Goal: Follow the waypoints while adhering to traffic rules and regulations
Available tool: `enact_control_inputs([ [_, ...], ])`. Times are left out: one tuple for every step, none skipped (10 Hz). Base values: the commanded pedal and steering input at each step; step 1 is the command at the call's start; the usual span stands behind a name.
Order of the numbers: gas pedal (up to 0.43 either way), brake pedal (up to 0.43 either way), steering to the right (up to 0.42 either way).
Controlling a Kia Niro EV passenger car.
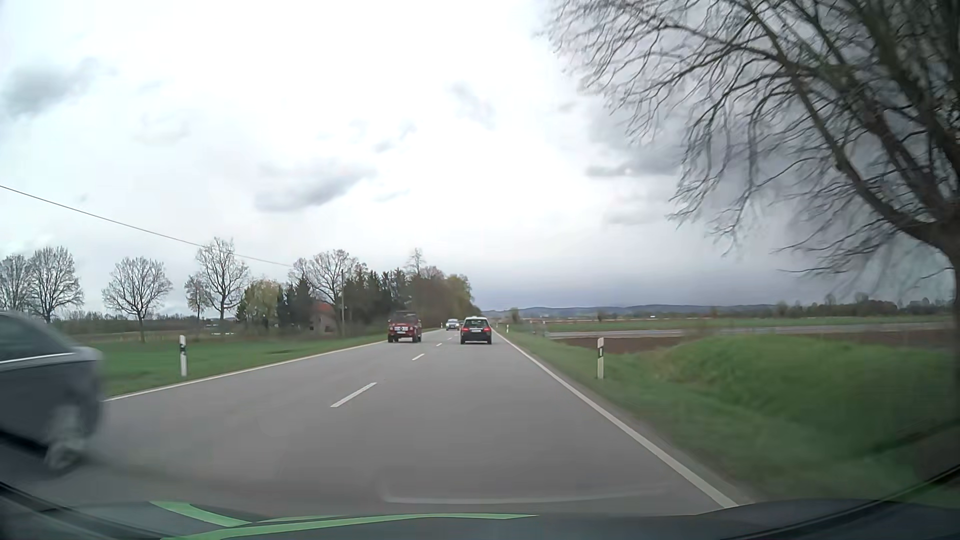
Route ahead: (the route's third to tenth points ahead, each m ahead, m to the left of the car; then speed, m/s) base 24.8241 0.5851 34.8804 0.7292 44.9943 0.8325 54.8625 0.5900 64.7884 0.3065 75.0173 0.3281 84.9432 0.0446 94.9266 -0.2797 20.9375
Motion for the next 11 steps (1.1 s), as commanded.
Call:
enact_control_inputs([
  [0.087, 0.000, -0.001],
  [0.098, 0.000, -0.001],
  [0.110, 0.000, -0.001],
  [0.110, 0.000, -0.001],
  [0.118, 0.000, -0.001],
  [0.118, 0.000, -0.001],
  [0.138, 0.000, -0.001],
  [0.150, 0.000, -0.001],
  [0.150, 0.000, -0.001],
  [0.150, 0.000, -0.001],
  [0.150, 0.000, -0.001],
])
